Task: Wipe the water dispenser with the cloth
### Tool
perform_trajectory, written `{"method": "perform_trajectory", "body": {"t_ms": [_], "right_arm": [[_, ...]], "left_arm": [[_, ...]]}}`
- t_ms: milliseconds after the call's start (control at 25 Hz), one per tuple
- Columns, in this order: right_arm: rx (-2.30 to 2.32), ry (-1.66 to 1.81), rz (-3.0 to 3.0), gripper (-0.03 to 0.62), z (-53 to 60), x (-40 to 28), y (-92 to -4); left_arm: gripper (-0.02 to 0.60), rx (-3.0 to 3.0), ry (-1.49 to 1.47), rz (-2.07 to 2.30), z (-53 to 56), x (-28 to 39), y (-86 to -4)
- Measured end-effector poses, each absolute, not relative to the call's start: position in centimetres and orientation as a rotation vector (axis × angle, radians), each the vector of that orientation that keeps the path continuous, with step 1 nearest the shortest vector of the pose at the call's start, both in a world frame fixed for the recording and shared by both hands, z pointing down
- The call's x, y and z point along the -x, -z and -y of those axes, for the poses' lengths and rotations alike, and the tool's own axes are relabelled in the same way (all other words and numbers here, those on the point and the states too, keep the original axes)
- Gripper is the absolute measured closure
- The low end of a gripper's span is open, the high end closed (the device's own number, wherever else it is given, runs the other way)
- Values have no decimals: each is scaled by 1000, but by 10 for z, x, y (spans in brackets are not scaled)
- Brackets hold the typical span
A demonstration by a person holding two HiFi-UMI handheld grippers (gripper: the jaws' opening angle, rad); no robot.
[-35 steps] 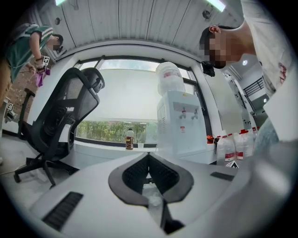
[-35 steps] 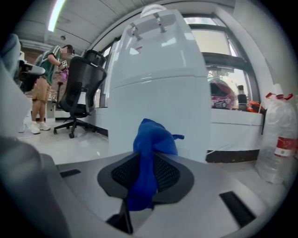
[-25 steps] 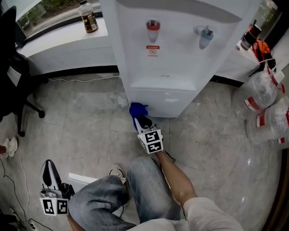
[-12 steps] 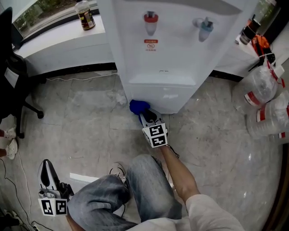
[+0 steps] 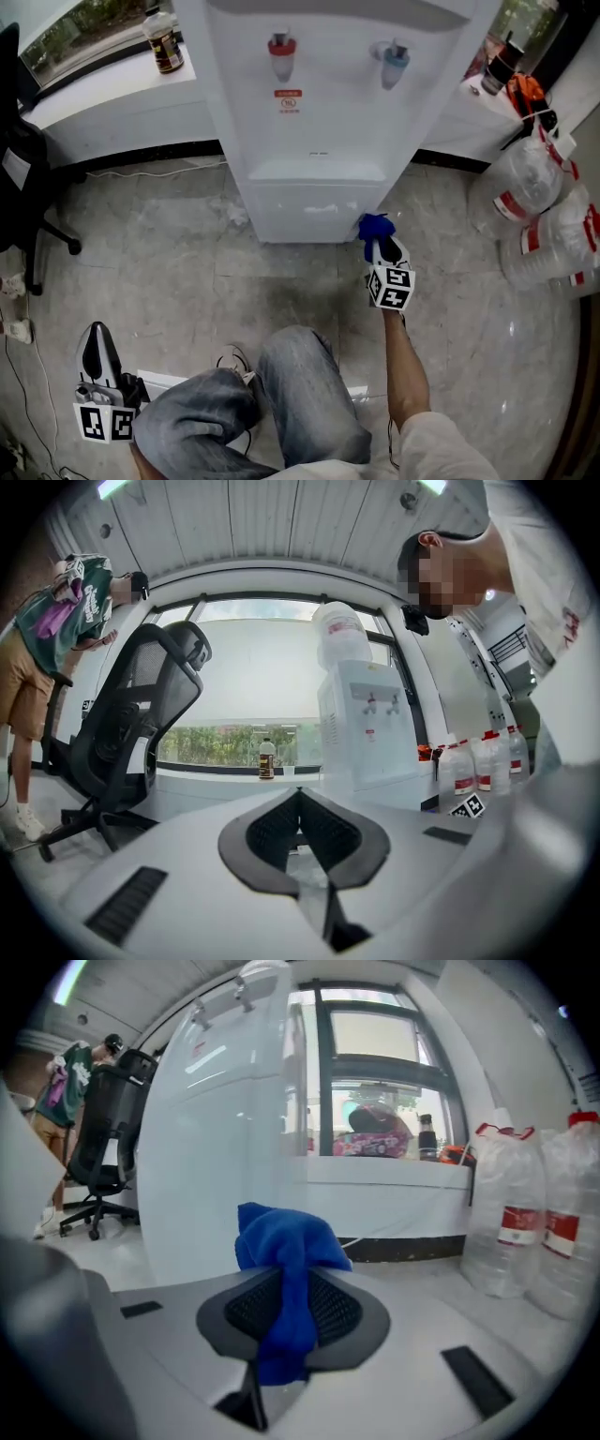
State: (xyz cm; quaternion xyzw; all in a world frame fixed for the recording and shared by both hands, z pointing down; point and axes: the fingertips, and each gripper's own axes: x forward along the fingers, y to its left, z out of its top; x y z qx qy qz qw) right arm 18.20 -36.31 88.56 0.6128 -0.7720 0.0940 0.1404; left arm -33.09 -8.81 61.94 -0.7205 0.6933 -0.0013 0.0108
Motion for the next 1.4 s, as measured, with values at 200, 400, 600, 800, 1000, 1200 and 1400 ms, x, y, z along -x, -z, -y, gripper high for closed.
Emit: {"method": "perform_trajectory", "body": {"t_ms": [200,400,600,800,1000,1200,1400], "right_arm": [[-1772,-279,2222,505,356,-188,-891],[-1561,-280,2348,505,342,-95,-913],[-1271,-269,2520,505,327,24,-918],[-992,-243,2613,505,306,123,-924],[-924,-241,2606,505,308,150,-932],[-994,-279,2545,505,328,125,-948],[-1154,-300,2458,505,350,58,-959]], "left_arm": [[571,2222,-11,-2183,82,333,-618],[571,2213,15,-2193,78,334,-619],[571,2179,44,-2214,70,343,-616],[571,2137,58,-2262,57,355,-617],[571,2110,64,-2312,46,369,-620],[571,2131,113,-2279,53,365,-618],[571,2162,120,-2226,69,358,-614]]}}
